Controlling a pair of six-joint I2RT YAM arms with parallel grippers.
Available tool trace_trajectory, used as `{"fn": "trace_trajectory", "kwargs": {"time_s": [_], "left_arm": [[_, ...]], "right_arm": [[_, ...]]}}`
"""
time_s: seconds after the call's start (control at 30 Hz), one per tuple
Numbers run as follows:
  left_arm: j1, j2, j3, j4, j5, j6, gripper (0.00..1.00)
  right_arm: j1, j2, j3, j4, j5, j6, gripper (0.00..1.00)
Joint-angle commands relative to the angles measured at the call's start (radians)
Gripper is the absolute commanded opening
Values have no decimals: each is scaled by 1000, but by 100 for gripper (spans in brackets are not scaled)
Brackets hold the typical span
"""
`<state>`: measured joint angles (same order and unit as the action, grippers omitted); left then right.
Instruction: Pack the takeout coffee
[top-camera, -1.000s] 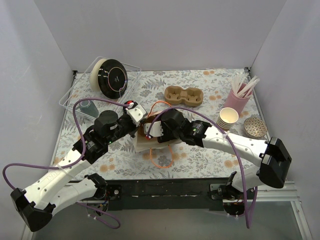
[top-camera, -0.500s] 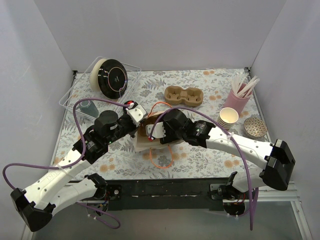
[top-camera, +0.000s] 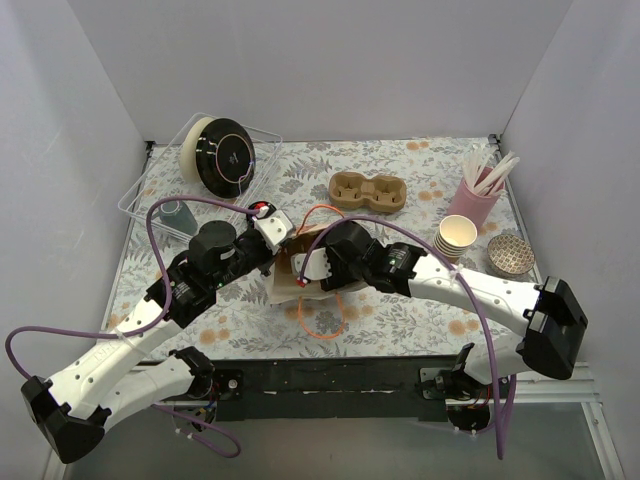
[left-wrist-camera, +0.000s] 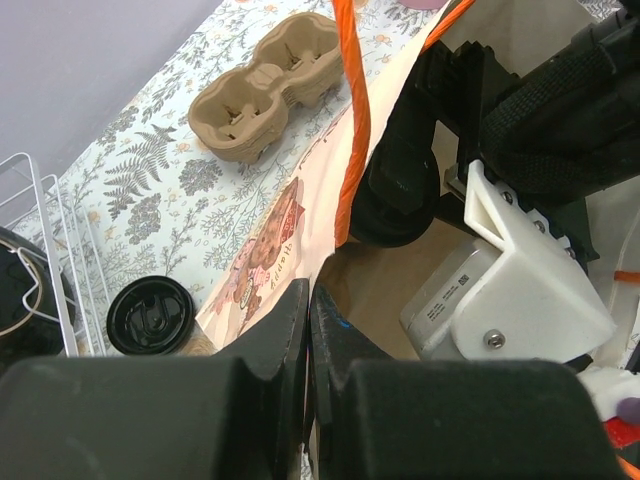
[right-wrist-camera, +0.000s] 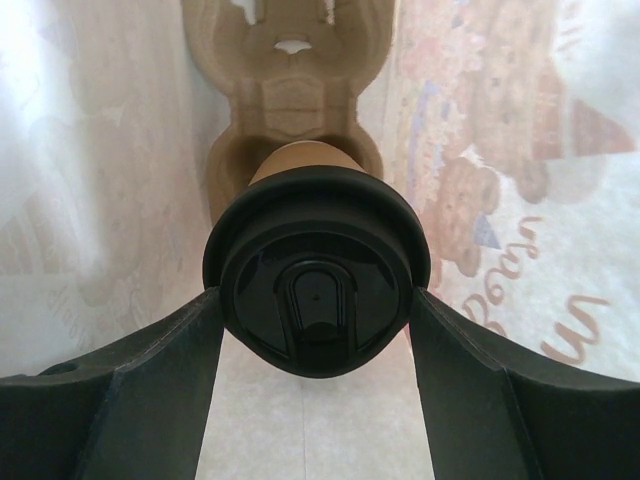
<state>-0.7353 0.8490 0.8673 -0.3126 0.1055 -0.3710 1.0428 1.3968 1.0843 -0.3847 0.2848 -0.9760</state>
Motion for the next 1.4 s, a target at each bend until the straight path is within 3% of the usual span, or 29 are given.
{"fn": "trace_trajectory", "kwargs": {"time_s": [0.0, 0.43, 1.37], "left_arm": [[-4, -5, 36, -23, 16, -2, 0], [-4, 1, 38, -23, 33, -16, 0], [8, 15, 62, -20, 83, -157, 0]], "right_arm": [[0, -2, -21, 46, 5, -47, 29], [5, 4, -60, 132, 62, -69, 28], [0, 45, -127, 279, 5, -116, 28]]}}
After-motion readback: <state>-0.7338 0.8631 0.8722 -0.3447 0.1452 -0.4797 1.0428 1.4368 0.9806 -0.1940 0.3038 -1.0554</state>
